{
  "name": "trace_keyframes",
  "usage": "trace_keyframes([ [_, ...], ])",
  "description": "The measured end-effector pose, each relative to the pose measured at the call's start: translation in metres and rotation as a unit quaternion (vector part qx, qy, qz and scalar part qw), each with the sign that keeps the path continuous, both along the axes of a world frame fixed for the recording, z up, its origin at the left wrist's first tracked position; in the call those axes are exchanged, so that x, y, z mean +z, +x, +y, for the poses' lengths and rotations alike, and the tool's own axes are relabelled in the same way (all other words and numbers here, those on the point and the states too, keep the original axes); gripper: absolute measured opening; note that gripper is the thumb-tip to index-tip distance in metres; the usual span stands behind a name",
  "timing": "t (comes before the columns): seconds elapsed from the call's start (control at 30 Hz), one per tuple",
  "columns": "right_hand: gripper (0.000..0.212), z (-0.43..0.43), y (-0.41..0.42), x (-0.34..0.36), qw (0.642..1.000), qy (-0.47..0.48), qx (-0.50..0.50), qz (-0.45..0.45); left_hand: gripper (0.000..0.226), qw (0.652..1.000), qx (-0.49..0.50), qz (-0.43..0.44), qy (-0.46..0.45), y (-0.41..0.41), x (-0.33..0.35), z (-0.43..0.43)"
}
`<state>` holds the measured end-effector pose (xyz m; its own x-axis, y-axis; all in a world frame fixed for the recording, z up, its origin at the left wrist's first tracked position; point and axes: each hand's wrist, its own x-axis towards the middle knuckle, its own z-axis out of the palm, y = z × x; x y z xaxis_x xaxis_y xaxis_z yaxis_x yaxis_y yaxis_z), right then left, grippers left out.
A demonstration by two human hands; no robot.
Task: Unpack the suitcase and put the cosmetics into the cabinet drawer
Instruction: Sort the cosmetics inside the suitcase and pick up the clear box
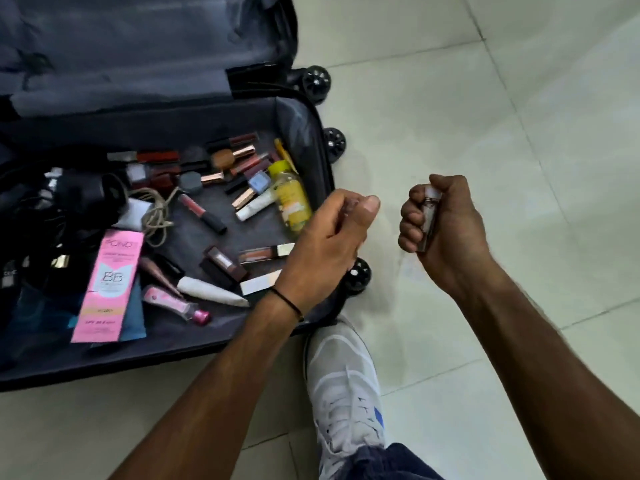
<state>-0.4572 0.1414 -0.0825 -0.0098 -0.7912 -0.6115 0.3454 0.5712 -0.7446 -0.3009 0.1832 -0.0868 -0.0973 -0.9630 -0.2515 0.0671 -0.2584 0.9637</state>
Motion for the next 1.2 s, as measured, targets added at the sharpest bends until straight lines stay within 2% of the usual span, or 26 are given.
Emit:
trace_keyframes([
  [0.1, 0.034, 0.012, -0.027, -0.003, 0.998, 0.011, -0.066, -0.005, 0.037, 0.999, -0.036, 0.012, 0.024, -0.033, -0.001, -0.007],
  [0.23, 0.029, 0.026, -0.052, -0.009, 0.991, 0.033, -0.125, -0.028, 0.026, 0.992, -0.101, -0.045, 0.063, -0.062, -0.016, -0.016],
  [0.33, 0.022, 0.037, -0.067, -0.011, 0.986, 0.060, -0.153, -0.006, 0.020, 0.980, -0.155, -0.086, 0.087, -0.075, -0.031, -0.020],
  [0.53, 0.021, 0.052, -0.083, -0.015, 0.972, 0.090, -0.215, 0.020, 0.023, 0.967, -0.197, -0.118, 0.112, -0.079, -0.050, -0.019],
  [0.67, 0.022, 0.058, -0.090, -0.020, 0.963, 0.098, -0.248, 0.031, 0.013, 0.971, -0.189, -0.087, 0.116, -0.080, -0.059, -0.014],
  [0.8, 0.031, 0.059, -0.095, -0.030, 0.951, 0.102, -0.290, -0.038, 0.011, 0.981, -0.148, -0.051, 0.111, -0.082, -0.064, -0.010],
  [0.9, 0.028, 0.065, -0.091, -0.035, 0.945, 0.104, -0.305, -0.055, 0.011, 0.988, -0.131, -0.042, 0.076, -0.080, -0.070, -0.007],
  [0.97, 0.025, 0.071, -0.087, -0.038, 0.955, 0.078, -0.286, -0.014, 0.008, 0.990, -0.121, -0.041, 0.051, -0.078, -0.073, -0.007],
  [1.03, 0.024, 0.078, -0.082, -0.041, 0.965, 0.039, -0.243, 0.091, 0.006, 0.993, -0.103, -0.036, 0.039, -0.077, -0.074, -0.006],
  [1.13, 0.018, 0.088, -0.076, -0.046, 0.946, -0.030, -0.203, 0.251, 0.017, 0.995, -0.091, -0.042, 0.022, -0.075, -0.074, -0.007],
  [1.2, 0.017, 0.091, -0.073, -0.050, 0.934, -0.059, -0.198, 0.290, 0.015, 0.996, -0.085, -0.029, 0.018, -0.074, -0.072, -0.006],
])
